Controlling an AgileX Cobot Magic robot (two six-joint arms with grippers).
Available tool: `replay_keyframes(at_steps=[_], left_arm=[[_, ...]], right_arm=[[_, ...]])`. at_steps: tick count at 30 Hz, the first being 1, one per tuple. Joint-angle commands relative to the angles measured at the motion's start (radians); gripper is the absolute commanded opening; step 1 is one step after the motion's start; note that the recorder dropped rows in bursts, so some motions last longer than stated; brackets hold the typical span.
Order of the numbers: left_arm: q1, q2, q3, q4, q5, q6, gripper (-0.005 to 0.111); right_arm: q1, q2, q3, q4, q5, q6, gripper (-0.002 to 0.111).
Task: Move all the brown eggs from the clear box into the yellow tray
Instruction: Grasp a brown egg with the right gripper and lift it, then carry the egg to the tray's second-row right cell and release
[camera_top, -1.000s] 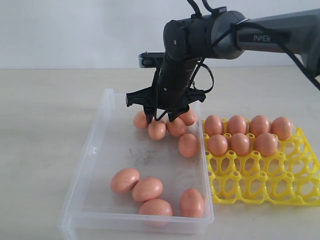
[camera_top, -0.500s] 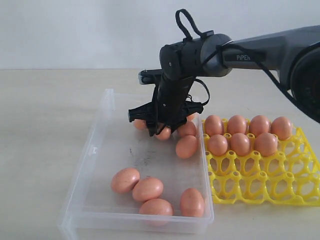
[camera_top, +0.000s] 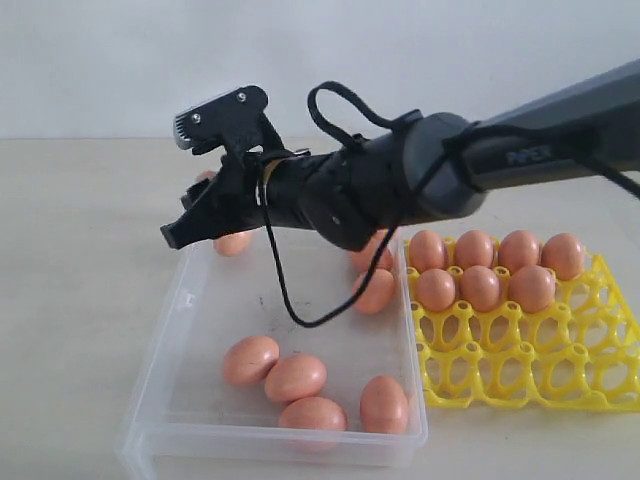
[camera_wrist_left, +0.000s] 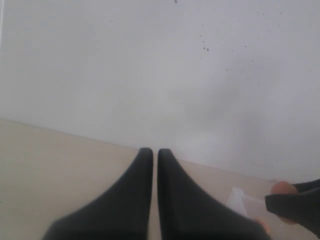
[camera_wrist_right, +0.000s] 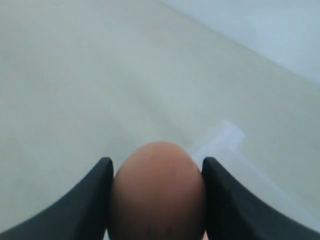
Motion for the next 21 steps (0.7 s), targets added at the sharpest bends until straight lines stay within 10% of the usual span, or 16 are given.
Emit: replay_keyframes(at_steps=[1,10,21], left_arm=[[-0.005,-0.003,-0.003,-0.003,0.0,0.007,0.004],[-0.005,-0.003,-0.003,-0.003,0.0,0.007,0.004],[-0.005,-0.003,-0.003,-0.003,0.0,0.007,0.004]], right_arm=[[0.024,-0.127,0.214,-0.029,-0.34,-0.071,0.0],[0.026,-0.374,0.705,0.129,-0.97,-0.13,0.0],[0.024,-0.674,1.209,0.869,-0.988,-0.166,0.0]])
